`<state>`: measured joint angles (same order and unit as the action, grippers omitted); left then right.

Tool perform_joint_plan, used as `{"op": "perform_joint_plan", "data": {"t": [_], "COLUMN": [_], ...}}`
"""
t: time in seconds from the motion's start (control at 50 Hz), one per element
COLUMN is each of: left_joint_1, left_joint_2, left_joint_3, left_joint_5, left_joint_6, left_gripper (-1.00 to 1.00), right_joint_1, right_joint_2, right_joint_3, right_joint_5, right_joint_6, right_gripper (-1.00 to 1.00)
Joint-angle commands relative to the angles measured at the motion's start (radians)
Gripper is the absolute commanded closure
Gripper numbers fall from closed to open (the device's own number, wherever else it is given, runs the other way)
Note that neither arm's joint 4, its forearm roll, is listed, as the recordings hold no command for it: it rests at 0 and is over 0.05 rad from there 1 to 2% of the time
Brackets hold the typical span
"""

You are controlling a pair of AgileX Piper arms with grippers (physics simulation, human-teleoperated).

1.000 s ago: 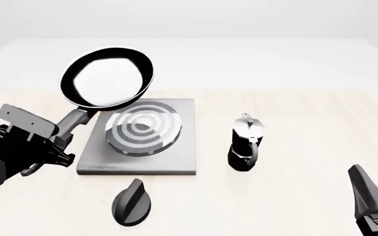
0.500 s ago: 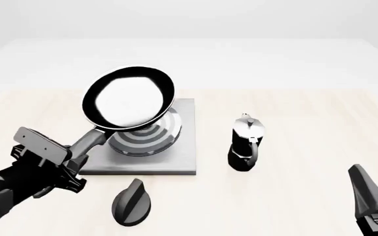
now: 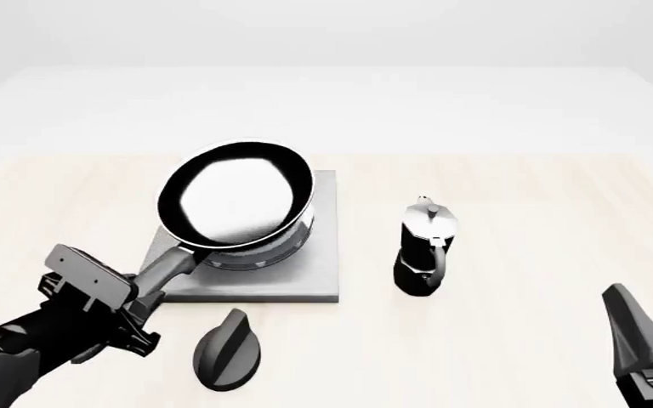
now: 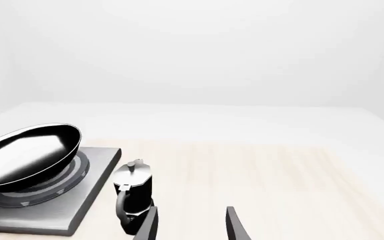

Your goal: Turn on the stove and put the frying pan on it.

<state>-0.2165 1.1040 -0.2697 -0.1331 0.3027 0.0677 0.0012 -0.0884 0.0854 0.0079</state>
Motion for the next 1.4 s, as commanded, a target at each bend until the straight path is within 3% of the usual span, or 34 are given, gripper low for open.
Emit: {"op": "perform_joint_plan", "data": {"t": [0.02,0.74,0.92,0.94,1.22,1.4], "left_joint_1": [-0.008,-0.01,-0.017,-0.017,-0.021,-0.038], "left_joint_2": [0.023,0.146,0.124,0.12,0.078,-0.055], "left_joint_3": [-0.003,0.022,0.013,0.011,0.005,-0.04], "left_joint_5": [-0.05,-0.158,-0.13,-0.124,-0.099,0.022], "left_joint_6": [0.021,0.031,0.026,0.028,0.025,0.005], "left_gripper": [1.0,1.0,1.0,-1.0,-1.0,-1.0], "right_joint_1": [-0.001,-0.001,-0.002,-0.002,-0.002,-0.003], "right_joint_2": [0.0,0.0,0.0,0.0,0.0,-0.001], "right_joint_3": [0.001,0.008,0.009,0.008,-0.007,-0.014], "right_joint_5": [-0.002,-0.007,-0.008,-0.007,0.005,0.008], "right_joint_6": [0.002,0.009,0.009,0.01,0.009,0.006], "right_gripper": [-1.0,-1.0,-1.0,-1.0,-1.0,-1.0]}}
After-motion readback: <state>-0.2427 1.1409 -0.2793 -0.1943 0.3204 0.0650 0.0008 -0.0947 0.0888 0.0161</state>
